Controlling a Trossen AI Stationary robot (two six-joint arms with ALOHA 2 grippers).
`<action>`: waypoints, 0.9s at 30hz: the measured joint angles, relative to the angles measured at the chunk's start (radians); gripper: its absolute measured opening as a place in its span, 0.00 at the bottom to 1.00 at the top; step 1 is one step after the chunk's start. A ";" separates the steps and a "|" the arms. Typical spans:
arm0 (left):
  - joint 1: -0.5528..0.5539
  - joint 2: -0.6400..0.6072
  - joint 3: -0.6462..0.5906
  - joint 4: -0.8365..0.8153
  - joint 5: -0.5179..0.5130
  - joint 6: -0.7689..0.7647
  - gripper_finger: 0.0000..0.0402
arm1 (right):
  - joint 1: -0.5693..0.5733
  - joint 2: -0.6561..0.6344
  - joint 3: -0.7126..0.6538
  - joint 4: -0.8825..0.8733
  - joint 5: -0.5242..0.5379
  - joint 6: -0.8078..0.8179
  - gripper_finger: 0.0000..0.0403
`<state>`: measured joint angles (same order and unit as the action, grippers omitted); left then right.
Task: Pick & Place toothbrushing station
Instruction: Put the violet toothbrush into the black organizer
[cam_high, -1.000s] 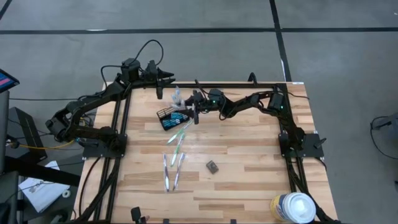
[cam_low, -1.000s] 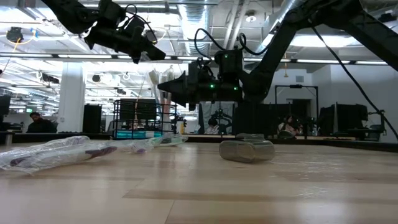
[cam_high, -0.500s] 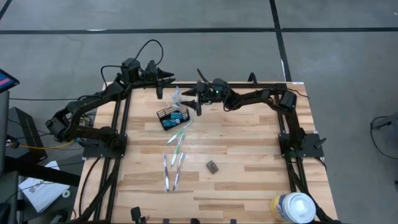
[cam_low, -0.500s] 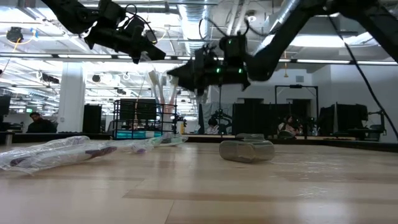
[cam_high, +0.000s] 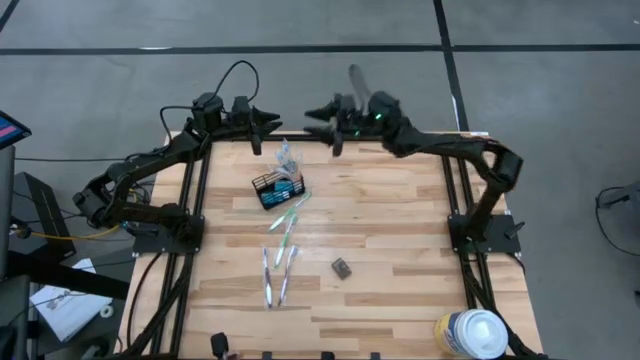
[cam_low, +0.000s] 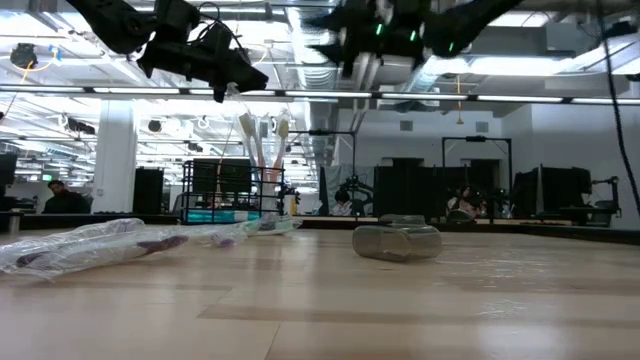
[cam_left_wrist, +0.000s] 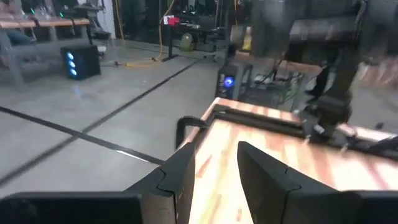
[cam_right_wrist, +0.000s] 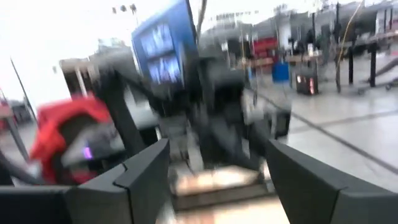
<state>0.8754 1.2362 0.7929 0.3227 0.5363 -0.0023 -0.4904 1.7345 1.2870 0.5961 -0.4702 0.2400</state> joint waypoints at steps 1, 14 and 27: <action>-0.005 0.000 0.000 0.001 0.008 -0.032 0.29 | 0.000 -0.026 0.020 -0.012 0.000 0.033 0.63; -0.310 -0.079 0.000 -0.056 0.022 -0.265 0.29 | 0.125 -0.130 0.322 -0.110 0.052 0.256 0.63; -0.413 -0.409 0.059 -0.042 -0.003 -0.369 0.20 | 0.252 -0.127 0.365 -0.095 0.051 0.258 0.63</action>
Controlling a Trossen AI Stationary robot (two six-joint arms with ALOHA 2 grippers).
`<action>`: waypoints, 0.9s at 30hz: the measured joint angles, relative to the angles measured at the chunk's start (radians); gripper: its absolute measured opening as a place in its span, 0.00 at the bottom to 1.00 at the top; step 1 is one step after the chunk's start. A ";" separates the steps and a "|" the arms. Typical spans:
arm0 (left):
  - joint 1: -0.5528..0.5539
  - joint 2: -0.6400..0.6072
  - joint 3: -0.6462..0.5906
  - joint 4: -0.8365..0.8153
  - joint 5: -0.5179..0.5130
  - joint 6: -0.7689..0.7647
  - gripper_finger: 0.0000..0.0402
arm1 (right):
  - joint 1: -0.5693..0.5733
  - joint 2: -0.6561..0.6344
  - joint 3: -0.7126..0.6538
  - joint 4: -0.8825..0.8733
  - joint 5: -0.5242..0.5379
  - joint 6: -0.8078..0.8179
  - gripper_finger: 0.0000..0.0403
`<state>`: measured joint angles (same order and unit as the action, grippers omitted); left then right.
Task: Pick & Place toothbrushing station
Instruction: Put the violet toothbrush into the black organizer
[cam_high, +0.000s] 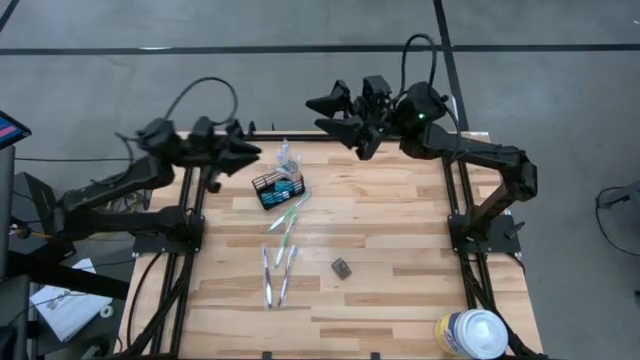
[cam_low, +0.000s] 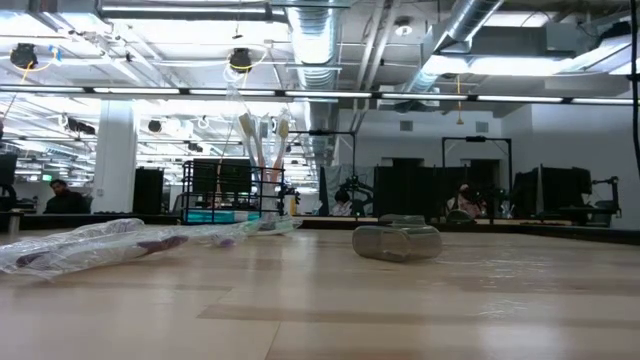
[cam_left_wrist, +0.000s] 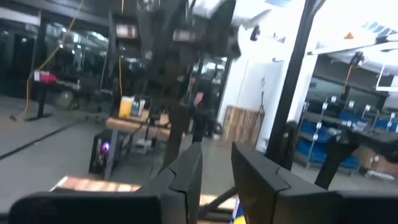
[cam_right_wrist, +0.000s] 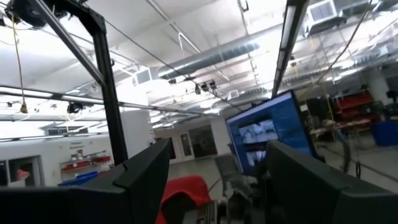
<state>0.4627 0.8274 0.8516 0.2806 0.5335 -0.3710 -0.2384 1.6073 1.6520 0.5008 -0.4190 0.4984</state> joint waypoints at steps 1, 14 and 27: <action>0.005 -0.019 0.000 -0.004 0.000 -0.010 0.19 | 0.006 0.000 0.000 -0.011 0.001 0.000 0.63; 0.010 -0.083 0.000 0.008 -0.008 0.054 0.18 | 0.072 0.000 0.000 -0.179 0.003 0.000 0.63; 0.010 -0.084 0.000 0.012 -0.067 0.182 0.17 | 0.022 0.001 0.000 -0.220 0.038 0.000 0.63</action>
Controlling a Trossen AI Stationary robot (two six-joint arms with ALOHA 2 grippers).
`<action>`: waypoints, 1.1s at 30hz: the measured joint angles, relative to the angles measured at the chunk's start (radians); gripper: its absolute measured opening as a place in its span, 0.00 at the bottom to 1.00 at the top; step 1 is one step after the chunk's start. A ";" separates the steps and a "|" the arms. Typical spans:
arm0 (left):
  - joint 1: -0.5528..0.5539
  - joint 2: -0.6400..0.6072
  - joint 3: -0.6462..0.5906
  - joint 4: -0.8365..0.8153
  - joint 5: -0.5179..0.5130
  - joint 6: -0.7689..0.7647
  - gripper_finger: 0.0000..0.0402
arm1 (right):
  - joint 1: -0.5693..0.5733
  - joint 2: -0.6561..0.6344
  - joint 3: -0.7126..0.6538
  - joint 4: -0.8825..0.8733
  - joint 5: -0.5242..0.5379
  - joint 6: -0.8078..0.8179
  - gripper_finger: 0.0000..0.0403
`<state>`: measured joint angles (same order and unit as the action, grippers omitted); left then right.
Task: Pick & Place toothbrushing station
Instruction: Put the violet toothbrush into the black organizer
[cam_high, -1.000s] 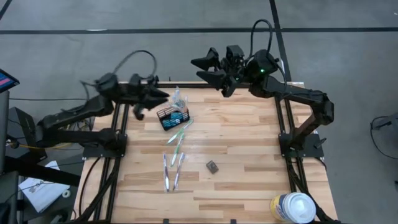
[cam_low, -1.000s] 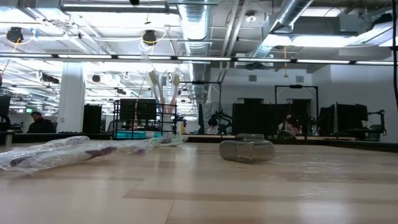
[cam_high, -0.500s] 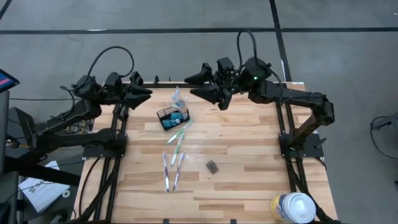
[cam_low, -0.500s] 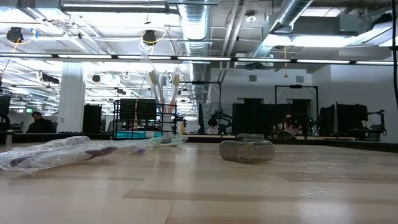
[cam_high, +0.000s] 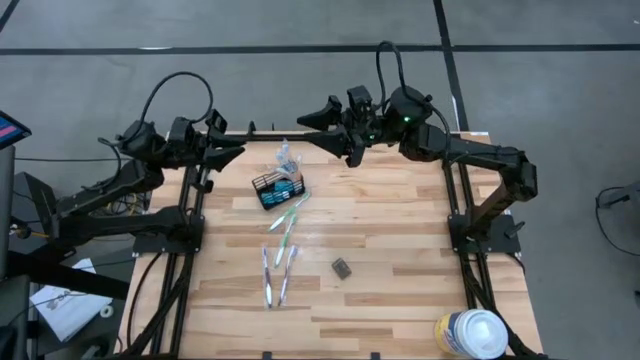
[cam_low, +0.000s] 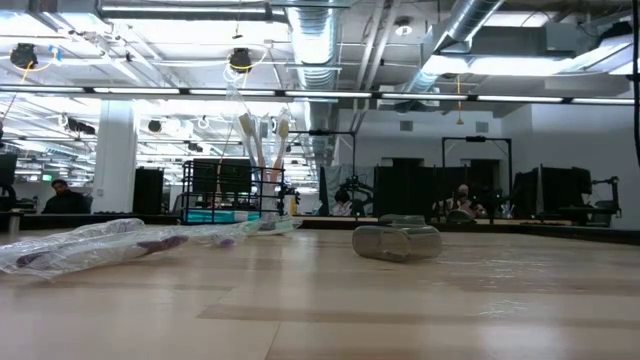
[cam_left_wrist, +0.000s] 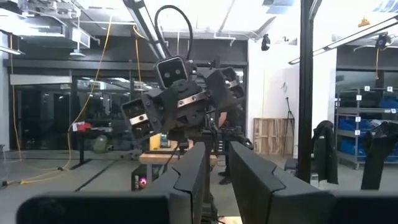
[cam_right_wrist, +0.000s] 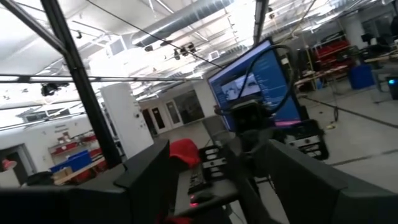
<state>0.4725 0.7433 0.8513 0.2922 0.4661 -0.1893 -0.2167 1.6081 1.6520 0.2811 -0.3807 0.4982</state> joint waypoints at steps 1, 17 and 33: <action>0.000 0.000 0.000 0.000 0.000 0.001 0.17 | -0.005 0.000 0.000 -0.001 -0.001 0.000 0.63; -0.003 0.144 0.002 -0.057 -0.015 -0.217 0.17 | -0.029 0.074 0.000 -0.024 -0.152 0.056 0.63; -0.279 0.355 -0.001 -0.049 0.106 -0.527 0.02 | -0.061 0.071 0.001 0.056 -0.461 0.128 0.63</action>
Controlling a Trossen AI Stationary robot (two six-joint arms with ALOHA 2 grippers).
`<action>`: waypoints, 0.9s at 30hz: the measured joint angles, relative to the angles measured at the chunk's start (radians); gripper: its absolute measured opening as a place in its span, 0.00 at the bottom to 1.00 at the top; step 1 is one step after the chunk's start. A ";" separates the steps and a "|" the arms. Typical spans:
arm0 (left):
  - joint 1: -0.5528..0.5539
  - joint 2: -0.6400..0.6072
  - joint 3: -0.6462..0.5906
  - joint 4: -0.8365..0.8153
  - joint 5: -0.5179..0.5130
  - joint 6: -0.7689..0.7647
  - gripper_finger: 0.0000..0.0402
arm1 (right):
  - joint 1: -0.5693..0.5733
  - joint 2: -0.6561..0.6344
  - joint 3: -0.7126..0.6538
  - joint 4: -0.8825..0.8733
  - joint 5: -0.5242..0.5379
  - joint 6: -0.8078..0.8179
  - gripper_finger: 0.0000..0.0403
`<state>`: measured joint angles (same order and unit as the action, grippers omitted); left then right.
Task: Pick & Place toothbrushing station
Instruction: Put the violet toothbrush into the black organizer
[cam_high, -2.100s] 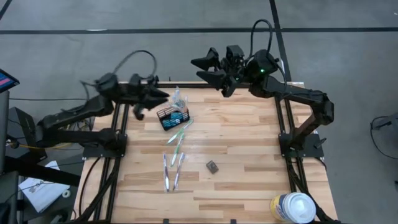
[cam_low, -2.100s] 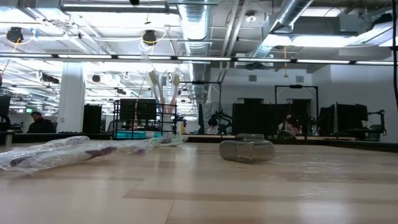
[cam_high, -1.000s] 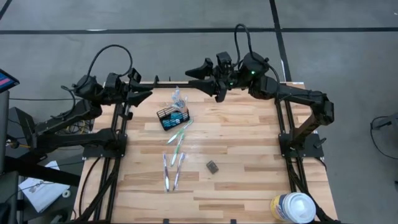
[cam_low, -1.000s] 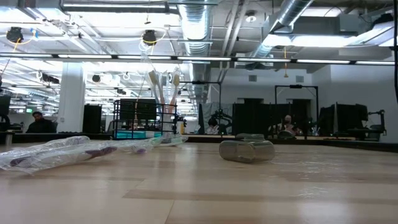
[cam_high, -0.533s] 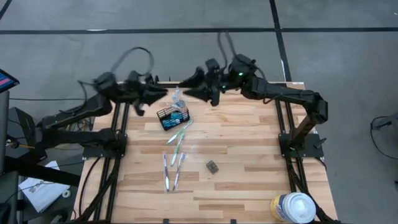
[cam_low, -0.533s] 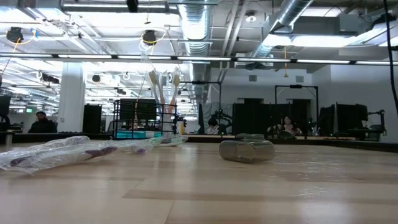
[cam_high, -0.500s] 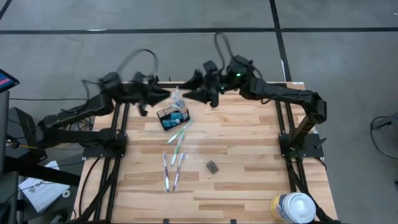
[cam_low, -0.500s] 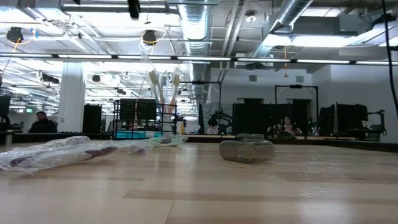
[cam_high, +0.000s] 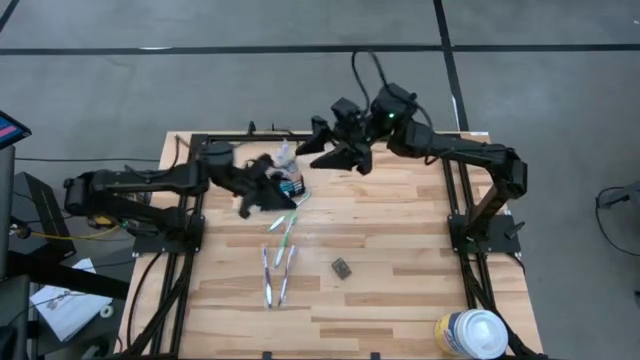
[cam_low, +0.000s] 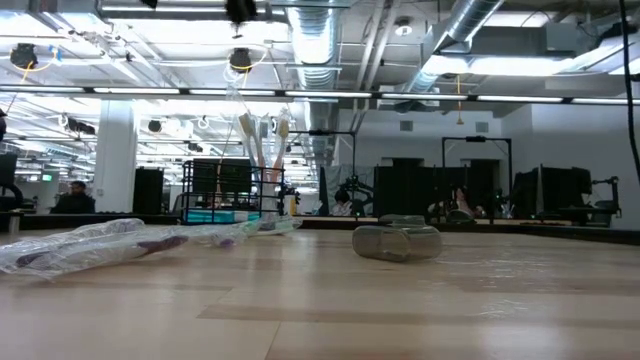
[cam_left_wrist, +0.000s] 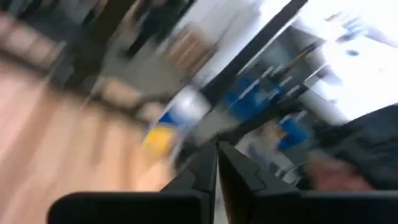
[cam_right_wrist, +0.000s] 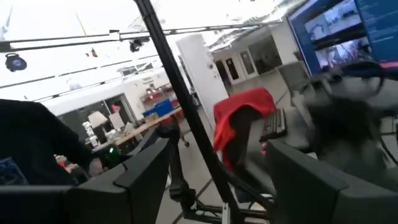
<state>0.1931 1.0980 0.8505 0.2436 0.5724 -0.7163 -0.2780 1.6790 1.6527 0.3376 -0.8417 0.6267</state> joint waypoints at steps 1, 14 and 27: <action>-0.003 -0.011 0.000 0.085 -0.014 -0.027 0.01 | -0.010 -0.008 -0.002 0.005 0.000 0.009 0.63; 0.066 -0.221 0.000 0.264 -0.250 0.302 0.01 | -0.099 -0.021 -0.002 -0.139 0.059 0.067 0.63; 0.209 -0.221 -0.002 0.247 -0.250 0.284 0.01 | -0.083 -0.022 -0.002 0.064 0.085 0.230 0.63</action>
<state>0.4024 0.8772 0.8490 0.4907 0.3222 -0.4322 -0.3614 1.6566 1.6512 0.4019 -0.7566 0.8569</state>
